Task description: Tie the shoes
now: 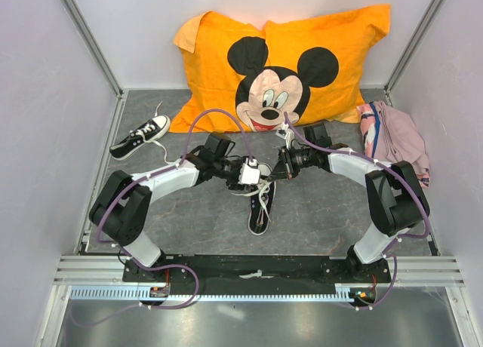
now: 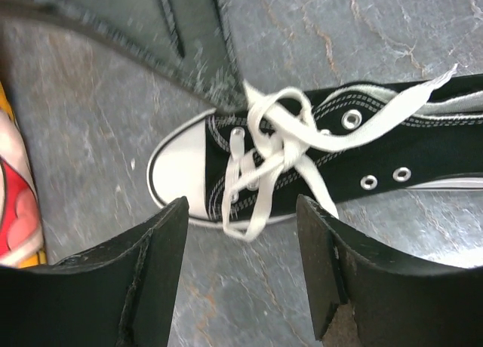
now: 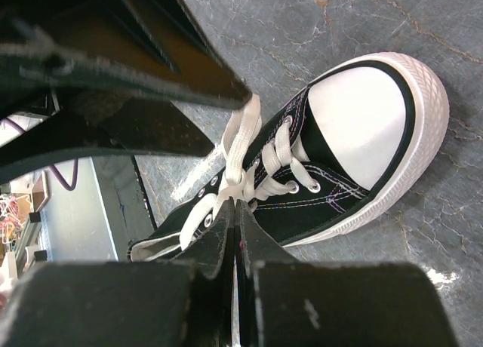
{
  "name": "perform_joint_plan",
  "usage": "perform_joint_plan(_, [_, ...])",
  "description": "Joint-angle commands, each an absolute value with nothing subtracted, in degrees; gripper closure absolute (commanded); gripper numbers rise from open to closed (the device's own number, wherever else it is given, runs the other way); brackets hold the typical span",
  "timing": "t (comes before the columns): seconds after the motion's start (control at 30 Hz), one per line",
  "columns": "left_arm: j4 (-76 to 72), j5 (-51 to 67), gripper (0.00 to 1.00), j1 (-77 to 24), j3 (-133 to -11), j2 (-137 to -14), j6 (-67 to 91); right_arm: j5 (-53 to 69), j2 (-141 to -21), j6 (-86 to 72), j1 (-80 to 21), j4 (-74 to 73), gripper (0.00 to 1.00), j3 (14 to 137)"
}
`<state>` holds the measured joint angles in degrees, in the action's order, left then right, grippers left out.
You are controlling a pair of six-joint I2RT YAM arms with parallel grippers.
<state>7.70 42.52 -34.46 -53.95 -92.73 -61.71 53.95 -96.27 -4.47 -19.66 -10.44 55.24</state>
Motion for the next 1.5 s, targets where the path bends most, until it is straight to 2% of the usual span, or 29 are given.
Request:
perform_joint_plan(0.0, [8.17,43.51,0.34,-36.12,-56.86,-94.13,-68.81,54.40,-93.87,-3.78,-19.86,-10.20,1.00,55.63])
perform_joint_plan(0.27, [14.41,42.98,0.40,-37.00,-59.50,-97.03,-74.96,54.14,-93.25,-3.78,-19.78,-10.37,1.00,55.55])
perform_joint_plan(0.37, [15.29,42.80,0.48,-37.18,-58.89,-97.21,-76.55,53.70,-93.16,-3.61,-19.78,-10.72,1.00,55.55])
perform_joint_plan(0.6, [16.17,41.49,0.83,-37.44,-57.92,-96.42,-77.17,52.12,-92.90,-1.41,-19.78,-13.71,1.00,56.16])
perform_joint_plan(0.77, [16.35,39.73,0.98,-37.44,-56.08,-94.66,-76.20,49.93,-92.03,2.63,-19.51,-17.40,1.00,56.34])
perform_joint_plan(1.47, [16.79,37.18,0.98,-35.16,-51.06,-89.21,-75.32,43.86,-89.91,13.18,-14.59,-25.13,1.00,53.70])
